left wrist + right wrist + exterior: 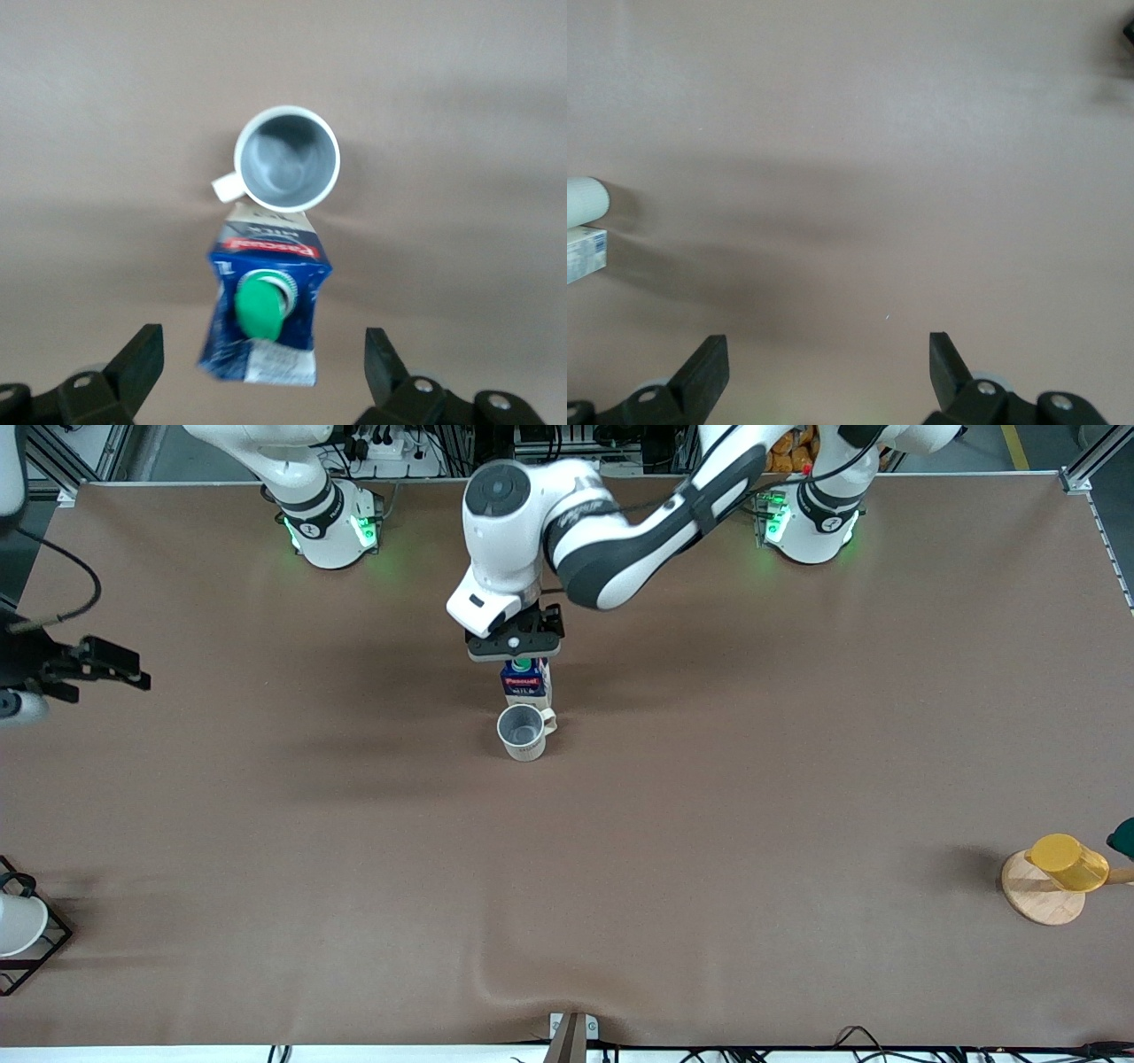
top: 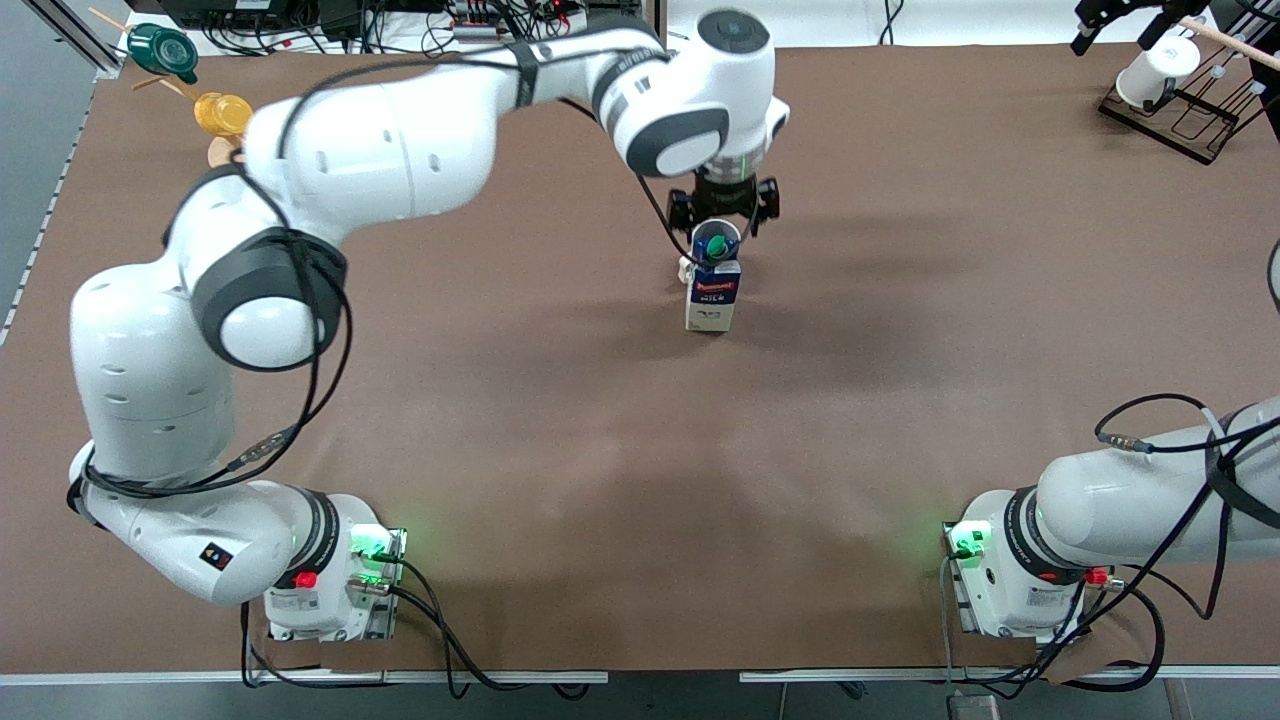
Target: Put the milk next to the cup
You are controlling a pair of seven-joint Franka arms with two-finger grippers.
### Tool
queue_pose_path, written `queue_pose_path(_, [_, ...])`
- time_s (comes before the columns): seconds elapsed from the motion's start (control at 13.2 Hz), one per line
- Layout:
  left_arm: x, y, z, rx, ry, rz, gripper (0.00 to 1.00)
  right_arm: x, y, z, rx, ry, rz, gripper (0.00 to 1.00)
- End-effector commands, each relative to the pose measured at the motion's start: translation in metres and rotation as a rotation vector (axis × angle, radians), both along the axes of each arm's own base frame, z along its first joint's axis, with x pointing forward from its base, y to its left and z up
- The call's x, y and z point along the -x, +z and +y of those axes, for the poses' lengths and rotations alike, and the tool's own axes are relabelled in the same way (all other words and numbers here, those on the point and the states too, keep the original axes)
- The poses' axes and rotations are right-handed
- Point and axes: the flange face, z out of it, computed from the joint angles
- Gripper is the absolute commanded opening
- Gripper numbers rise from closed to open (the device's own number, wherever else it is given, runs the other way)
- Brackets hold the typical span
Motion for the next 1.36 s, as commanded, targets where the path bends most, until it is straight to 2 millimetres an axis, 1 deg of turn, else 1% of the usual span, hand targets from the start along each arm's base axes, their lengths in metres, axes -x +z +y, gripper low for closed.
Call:
queue_pose_path(0.0, [-0.032,0.086,0.058,0.028,0.096,-0.069,1.0,0.017,0.008,0.009,0.004,-0.093,0.026,1.0])
queue_pose_path(0.08, [-0.045,0.12,0.084,0.059,0.151,-0.086,1.0,0.02,0.011,0.009,0.043,-0.104,0.036,1.0])
queue_pose_path(0.15, [-0.065,0.152,0.121,0.072,0.218,-0.117,1.0,0.026,0.022,0.013,0.078,-0.091,0.021,1.0])
queue_pose_path(0.23, [-0.076,0.181,0.16,0.058,0.287,-0.133,1.0,0.033,0.031,0.012,0.086,-0.091,0.012,1.0])
queue_pose_path(0.3, [-0.084,0.198,0.201,-0.006,0.335,-0.124,1.0,0.038,0.037,0.009,0.085,-0.096,0.007,1.0])
queue_pose_path(0.38, [-0.096,0.205,0.238,-0.068,0.343,-0.116,1.0,0.042,0.041,0.008,0.085,-0.098,0.01,1.0])
queue_pose_path(0.45, [-0.108,0.217,0.276,-0.102,0.319,-0.119,1.0,0.043,0.044,0.007,0.084,-0.1,0.006,1.0])
queue_pose_path(0.53, [-0.126,0.232,0.326,-0.108,0.299,-0.139,1.0,0.045,0.046,0.008,0.082,-0.1,0.003,1.0])
queue_pose_path(0.61, [-0.143,0.235,0.37,-0.112,0.268,-0.133,1.0,0.047,0.048,0.007,0.072,-0.099,0.016,1.0])
queue_pose_path(0.68, [-0.153,0.241,0.406,-0.117,0.231,-0.134,1.0,0.051,0.048,0.007,0.07,-0.098,0.044,1.0])
queue_pose_path(0.76, [-0.159,0.244,0.434,-0.105,0.224,-0.129,1.0,0.051,0.047,0.007,0.069,-0.098,0.047,1.0])
queue_pose_path(0.83, [-0.164,0.244,0.457,-0.107,0.23,-0.122,1.0,0.051,0.05,0.008,0.07,-0.094,0.041,1.0])
queue_pose_path(0.91, [-0.165,0.244,0.476,-0.117,0.237,-0.106,1.0,0.051,0.056,0.009,0.07,-0.093,0.026,1.0])
queue_pose_path(1.06, [-0.169,0.24,0.508,-0.104,0.232,-0.078,1.0,0.049,0.056,0.012,0.064,-0.089,0.014,1.0])
queue_pose_path(1.21, [-0.171,0.24,0.529,-0.091,0.217,-0.071,1.0,0.043,0.056,0.015,0.065,-0.086,-0.021,1.0])
queue_pose_path(1.29, [-0.171,0.243,0.546,-0.09,0.195,-0.074,1.0,0.04,0.056,0.016,0.066,-0.084,-0.044,1.0])
